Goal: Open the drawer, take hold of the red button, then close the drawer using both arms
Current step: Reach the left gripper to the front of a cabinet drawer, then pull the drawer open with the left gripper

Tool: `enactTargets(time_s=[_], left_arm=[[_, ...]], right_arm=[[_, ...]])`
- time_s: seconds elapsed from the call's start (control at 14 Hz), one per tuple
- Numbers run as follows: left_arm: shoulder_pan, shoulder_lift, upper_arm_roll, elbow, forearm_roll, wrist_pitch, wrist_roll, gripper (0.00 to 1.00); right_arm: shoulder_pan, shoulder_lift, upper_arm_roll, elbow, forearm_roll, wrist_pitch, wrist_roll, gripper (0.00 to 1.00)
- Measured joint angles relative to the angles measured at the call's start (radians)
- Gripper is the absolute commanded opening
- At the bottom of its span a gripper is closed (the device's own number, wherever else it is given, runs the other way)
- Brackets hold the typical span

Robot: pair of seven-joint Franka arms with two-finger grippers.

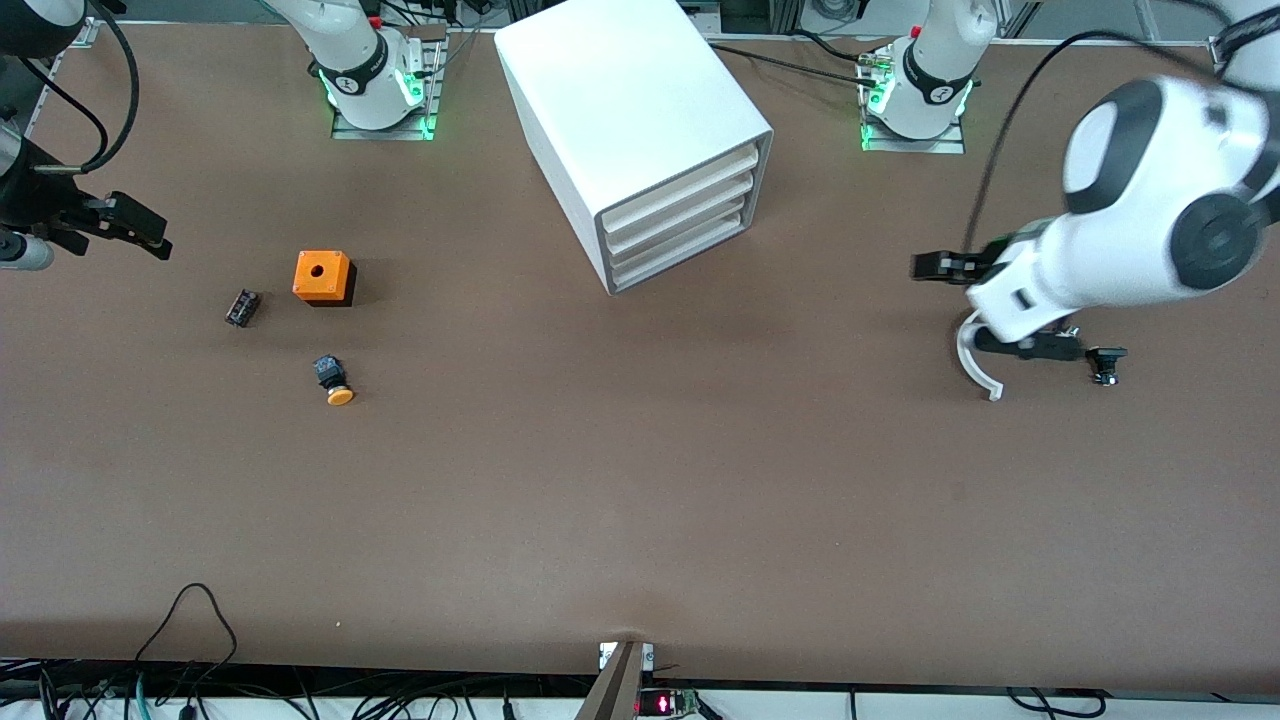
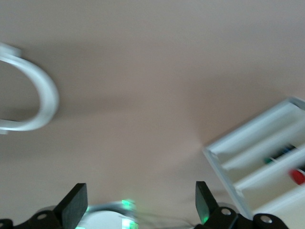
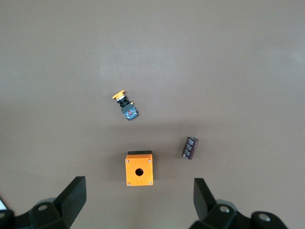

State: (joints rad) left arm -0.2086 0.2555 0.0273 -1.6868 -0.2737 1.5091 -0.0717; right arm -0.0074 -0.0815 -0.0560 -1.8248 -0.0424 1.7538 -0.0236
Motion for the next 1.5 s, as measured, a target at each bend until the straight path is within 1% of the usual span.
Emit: enactTargets(time_s=[0.07, 0.21, 0.36, 0.5, 0.64, 0.79, 0.86, 1.0, 1.07, 1.14, 1.21, 1.29, 1.36, 1.43, 1.5], left_arm=[[-0.002, 0.031, -0.017, -0.047, -0.091, 0.027, 0.001, 1.0], [-0.003, 0.08, -0.072, -0.164, -0.246, 0.136, 0.042, 1.0], [-0.006, 0.107, -0.145, -0.26, -0.328, 0.227, 0.094, 1.0], [-0.009, 0.119, -0.194, -0.313, -0.416, 0.252, 0.121, 0.99], [-0.014, 0.124, -0.21, -0.357, -0.538, 0.253, 0.211, 0.98], [-0.015, 0.132, -0.217, -0.395, -0.601, 0.256, 0.287, 0.95], [-0.015, 0.136, -0.223, -0.406, -0.61, 0.258, 0.308, 0.94], [-0.016, 0.137, -0.249, -0.425, -0.613, 0.279, 0.322, 0.89], [-0.016, 0.137, -0.269, -0.435, -0.621, 0.299, 0.324, 0.83], [-0.017, 0.137, -0.291, -0.445, -0.64, 0.319, 0.324, 0.75], [-0.018, 0.137, -0.312, -0.454, -0.656, 0.341, 0.325, 0.63], [-0.021, 0.138, -0.325, -0.461, -0.662, 0.361, 0.325, 0.39], [-0.023, 0.137, -0.333, -0.465, -0.665, 0.372, 0.325, 0.05], [-0.023, 0.136, -0.334, -0.464, -0.673, 0.372, 0.326, 0.0], [-0.022, 0.133, -0.334, -0.462, -0.676, 0.371, 0.33, 0.0]], right_arm=[[0.0, 0.002, 0.0, 0.001, 0.0, 0.0, 0.0, 1.0], [0.0, 0.011, 0.0, 0.001, 0.0, 0.0, 0.0, 1.0], [0.002, 0.03, 0.004, 0.002, 0.0, 0.0, -0.004, 1.0], [0.012, 0.061, 0.015, 0.011, 0.0, 0.002, -0.009, 1.0], [0.033, 0.107, 0.024, 0.035, 0.0, 0.003, -0.009, 1.0], [0.051, 0.146, 0.028, 0.059, 0.0, 0.003, -0.009, 1.0], [0.054, 0.156, 0.029, 0.066, 0.0, 0.003, -0.009, 1.0], [0.058, 0.163, 0.029, 0.072, 0.002, 0.003, -0.009, 1.0], [0.062, 0.163, 0.029, 0.073, 0.003, 0.003, -0.009, 1.0], [0.066, 0.163, 0.029, 0.074, 0.004, 0.003, -0.009, 1.0], [0.07, 0.163, 0.029, 0.074, 0.005, 0.003, -0.009, 1.0], [0.074, 0.163, 0.029, 0.074, 0.006, 0.003, -0.009, 1.0], [0.077, 0.163, 0.029, 0.074, 0.006, 0.003, -0.009, 1.0], [0.082, 0.165, 0.029, 0.074, 0.006, 0.003, -0.009, 1.0], [0.085, 0.167, 0.029, 0.074, 0.006, 0.003, -0.009, 1.0]])
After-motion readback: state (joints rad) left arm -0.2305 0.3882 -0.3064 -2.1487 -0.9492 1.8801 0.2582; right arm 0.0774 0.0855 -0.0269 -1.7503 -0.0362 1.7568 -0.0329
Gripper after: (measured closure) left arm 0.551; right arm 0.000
